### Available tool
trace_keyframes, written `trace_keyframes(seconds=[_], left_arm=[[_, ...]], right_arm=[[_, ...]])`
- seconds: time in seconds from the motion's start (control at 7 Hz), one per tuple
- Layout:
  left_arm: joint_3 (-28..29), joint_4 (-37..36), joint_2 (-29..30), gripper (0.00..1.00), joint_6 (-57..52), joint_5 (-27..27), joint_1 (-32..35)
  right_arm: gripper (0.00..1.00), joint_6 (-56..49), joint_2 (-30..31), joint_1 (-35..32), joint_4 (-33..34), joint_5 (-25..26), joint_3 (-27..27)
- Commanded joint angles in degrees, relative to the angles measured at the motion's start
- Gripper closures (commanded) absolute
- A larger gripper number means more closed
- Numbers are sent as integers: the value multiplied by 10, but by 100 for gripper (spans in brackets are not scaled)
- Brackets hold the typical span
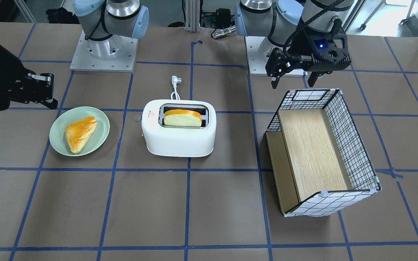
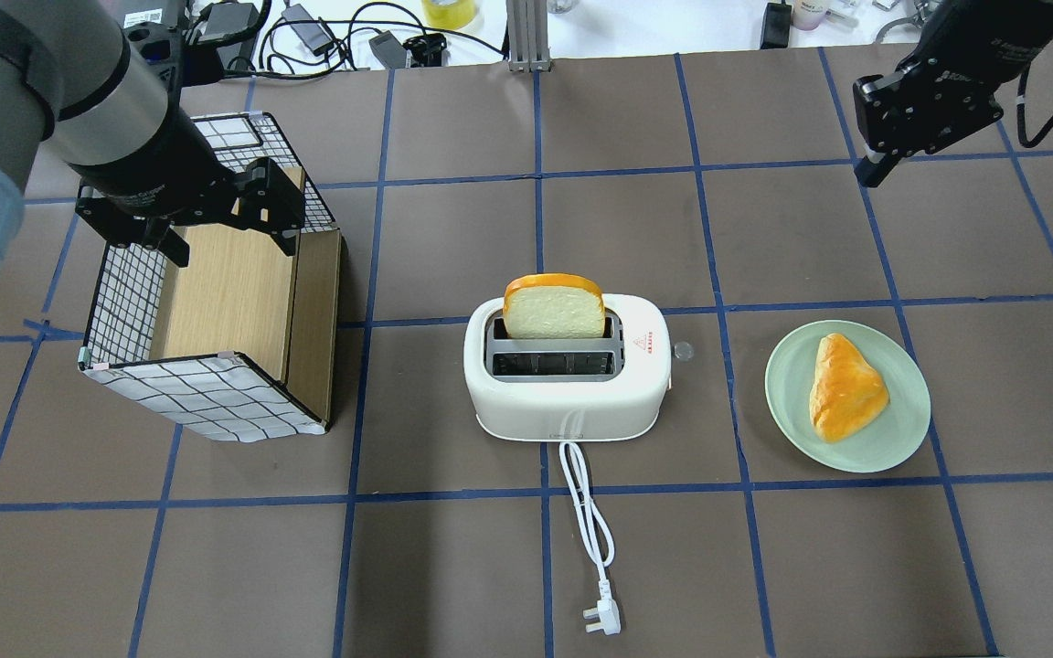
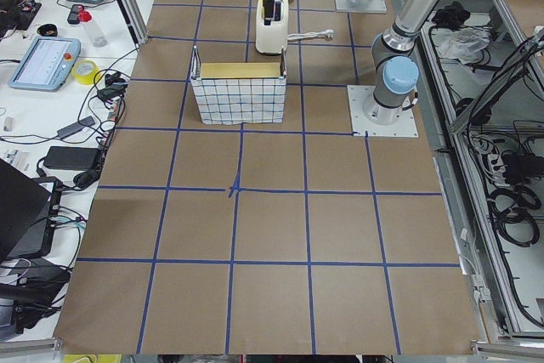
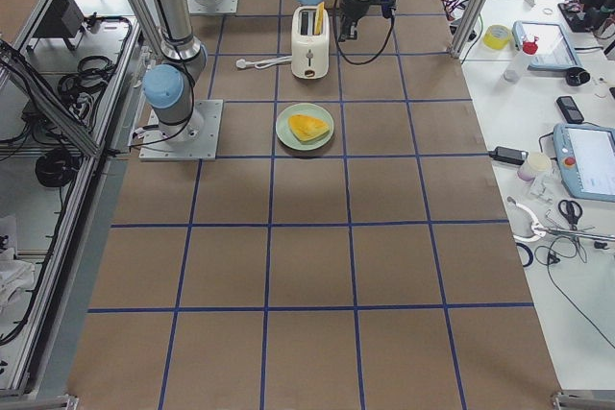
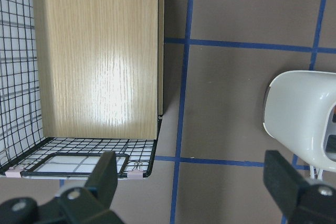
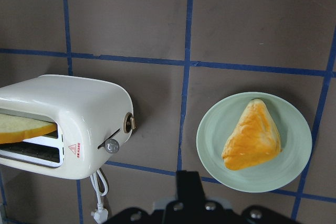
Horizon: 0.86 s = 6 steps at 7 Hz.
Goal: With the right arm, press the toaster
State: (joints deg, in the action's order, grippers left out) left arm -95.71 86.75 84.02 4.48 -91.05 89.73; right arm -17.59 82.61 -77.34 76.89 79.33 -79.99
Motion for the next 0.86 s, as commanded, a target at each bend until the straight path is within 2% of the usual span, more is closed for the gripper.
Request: trace_keyframes(seconds=[0.0,0.43,0.71], left_arm=[[0,0,0,0,0,0,0],[0,0,0,0,0,0,0],[0,0,0,0,0,0,0]], right_arm=[[100,0,1,-1,-1,0,1],[100,1,3,-1,-3,0,2],[100,14,18,-14,-3,16,2]])
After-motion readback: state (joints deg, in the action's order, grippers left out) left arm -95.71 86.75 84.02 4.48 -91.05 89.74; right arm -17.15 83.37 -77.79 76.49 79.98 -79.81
